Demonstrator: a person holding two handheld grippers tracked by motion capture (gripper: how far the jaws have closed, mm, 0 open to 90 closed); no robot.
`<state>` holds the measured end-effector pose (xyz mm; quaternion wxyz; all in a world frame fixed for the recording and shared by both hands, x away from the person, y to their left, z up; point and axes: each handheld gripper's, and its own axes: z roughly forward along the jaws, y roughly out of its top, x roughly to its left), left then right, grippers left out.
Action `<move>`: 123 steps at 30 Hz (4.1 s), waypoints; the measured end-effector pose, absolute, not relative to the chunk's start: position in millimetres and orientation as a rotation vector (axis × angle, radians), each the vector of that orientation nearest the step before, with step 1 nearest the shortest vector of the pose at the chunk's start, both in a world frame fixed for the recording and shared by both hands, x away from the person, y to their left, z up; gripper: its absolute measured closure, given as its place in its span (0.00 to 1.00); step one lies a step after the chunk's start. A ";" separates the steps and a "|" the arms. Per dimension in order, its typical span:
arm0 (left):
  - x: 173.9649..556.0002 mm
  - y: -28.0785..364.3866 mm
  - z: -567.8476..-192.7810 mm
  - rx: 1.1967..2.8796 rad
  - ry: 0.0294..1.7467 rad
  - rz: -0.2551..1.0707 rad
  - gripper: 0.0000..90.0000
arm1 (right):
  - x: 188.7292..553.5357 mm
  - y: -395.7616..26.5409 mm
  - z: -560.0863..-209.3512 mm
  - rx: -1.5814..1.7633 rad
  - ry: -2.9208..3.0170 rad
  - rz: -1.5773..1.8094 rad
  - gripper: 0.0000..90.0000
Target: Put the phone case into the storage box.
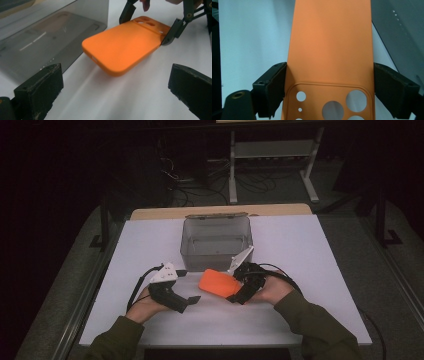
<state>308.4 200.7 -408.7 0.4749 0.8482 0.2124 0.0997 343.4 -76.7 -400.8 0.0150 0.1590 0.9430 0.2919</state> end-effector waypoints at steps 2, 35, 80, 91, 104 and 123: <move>310.3 198.3 -407.7 2.072 0.512 0.241 0.00 | 343.2 -76.4 -400.8 0.493 2.934 0.910 0.17; 327.6 168.3 -403.2 2.028 0.441 0.203 0.00 | 344.3 -78.3 -399.9 0.493 2.926 0.913 0.17; 312.0 154.3 -404.1 2.169 0.205 0.405 0.00 | 345.4 -78.2 -400.7 0.491 2.920 0.906 0.17; 308.5 151.7 -404.9 2.204 0.152 0.469 0.00 | 345.0 -78.5 -399.6 0.494 2.918 0.905 0.17; 302.9 146.0 -405.5 2.252 0.071 0.574 0.00 | 345.0 -79.4 -398.6 0.505 2.912 0.909 0.17; 297.4 140.9 -408.1 2.299 -0.016 0.685 0.00 | 345.3 -79.1 -398.3 0.504 2.907 0.917 0.17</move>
